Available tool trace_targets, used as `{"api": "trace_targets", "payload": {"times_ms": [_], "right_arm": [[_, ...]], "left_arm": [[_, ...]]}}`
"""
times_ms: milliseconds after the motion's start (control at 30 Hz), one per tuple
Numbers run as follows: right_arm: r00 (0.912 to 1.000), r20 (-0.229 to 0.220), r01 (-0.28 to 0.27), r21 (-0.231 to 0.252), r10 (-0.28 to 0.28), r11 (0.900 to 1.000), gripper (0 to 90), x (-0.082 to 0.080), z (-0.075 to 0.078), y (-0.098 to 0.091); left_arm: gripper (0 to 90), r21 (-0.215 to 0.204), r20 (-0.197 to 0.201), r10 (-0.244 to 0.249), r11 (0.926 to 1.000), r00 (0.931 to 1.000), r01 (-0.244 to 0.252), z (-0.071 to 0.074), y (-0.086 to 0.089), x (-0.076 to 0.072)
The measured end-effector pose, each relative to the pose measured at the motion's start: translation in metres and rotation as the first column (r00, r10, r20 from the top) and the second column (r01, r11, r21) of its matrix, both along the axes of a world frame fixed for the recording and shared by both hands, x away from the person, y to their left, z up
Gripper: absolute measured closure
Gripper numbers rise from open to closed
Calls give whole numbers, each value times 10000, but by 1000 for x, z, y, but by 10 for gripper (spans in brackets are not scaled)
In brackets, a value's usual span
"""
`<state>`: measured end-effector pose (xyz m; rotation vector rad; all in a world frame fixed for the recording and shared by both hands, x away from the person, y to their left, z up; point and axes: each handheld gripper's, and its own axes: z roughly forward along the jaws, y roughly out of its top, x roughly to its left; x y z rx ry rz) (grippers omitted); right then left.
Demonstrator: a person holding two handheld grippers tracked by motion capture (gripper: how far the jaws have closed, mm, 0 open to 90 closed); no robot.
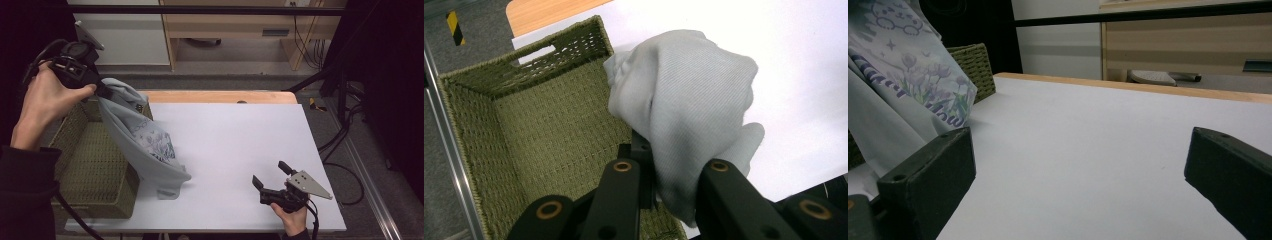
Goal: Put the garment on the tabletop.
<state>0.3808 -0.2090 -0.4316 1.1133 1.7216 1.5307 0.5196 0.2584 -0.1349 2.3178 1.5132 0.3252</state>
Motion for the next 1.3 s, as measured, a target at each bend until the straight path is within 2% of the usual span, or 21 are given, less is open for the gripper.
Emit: {"api": "trace_targets", "payload": {"times_ms": [133, 333, 500, 633, 700, 733, 767, 800, 833, 900, 933, 967, 1033, 1133, 1233, 1267, 1300], "right_arm": [[10000, -57, -18, -11, 18, 10000, 7, 0, -1, 1], [10000, -84, -47, -107, 46, 9999, 8, 0, -1, 0], [9998, -181, -88, -76, 87, 9999, 8, -2, -1, -1], [9998, -192, -52, -74, 50, 10000, 9, -4, -2, -2], [9997, -216, -61, -55, 60, 10000, 8, -4, -2, -2], [9998, -171, -89, -39, 89, 10000, 8, -5, -2, -2], [9998, -171, -89, -39, 89, 10000, 8, -5, -2, -2], [9998, -145, -136, -61, 135, 9999, 8, -5, -2, -2], [9998, -144, -151, -28, 151, 9999, 8, -5, -1, -2], [9994, -267, -204, -27, 203, 9998, 8, -6, -1, -1], [9997, -143, -187, -169, 185, 9997, 8, -6, -1, -2], [9998, -154, -155, -153, 153, 9998, 8, -6, -1, -2], [9998, -129, -174, -90, 173, 9998, 9, -6, -1, -2], [9998, -82, -188, -51, 187, 9998, 8, -6, 0, -2], [9996, -145, -224, 18, 224, 9997, 8, -8, 1, -2], [9996, -145, -224, 18, 224, 9997, 8, -8, 1, -2], [9997, -123, -201, -89, 200, 9998, 8, -7, 1, -3]], "left_arm": [[824, -35, 44, -76, 10000, 10000, 76, 0, -4, 0], [826, -38, 50, -453, 9990, 9990, 453, 1, -18, -1], [827, -271, 250, -871, 9958, 9959, 877, 4, -39, -4], [828, -352, 389, -1435, 9888, 9889, 1449, 7, -60, -7], [828, -461, 548, -1746, 9831, 9831, 1771, 8, -72, -10], [828, -543, 604, -2036, 9769, 9772, 2069, 10, -83, -13], [828, -543, 604, -2036, 9769, 9772, 2069, 10, -83, -13], [828, -461, 660, -2326, 9707, 9703, 2359, 11, -90, -14], [829, -458, 663, -2463, 9673, 9669, 2496, 11, -94, -15], [828, -364, 919, -2770, 9589, 9565, 2813, 11, -106, -19], [829, -419, 1006, -3074, 9489, 9462, 3127, 11, -117, -23], [829, -419, 1006, -3074, 9489, 9462, 3127, 11, -117, -23], [829, -391, 1043, -3387, 9381, 9351, 3442, 11, -129, -26], [829, -519, 1174, -3610, 9281, 9251, 3688, 11, -142, -29], [829, -453, 1273, -3920, 9153, 9111, 4002, 11, -156, -31], [829, -522, 1246, -3945, 9137, 9104, 4031, 10, -159, -31], [829, -371, 1157, -4131, 9070, 9033, 4196, 10, -162, -30]]}}
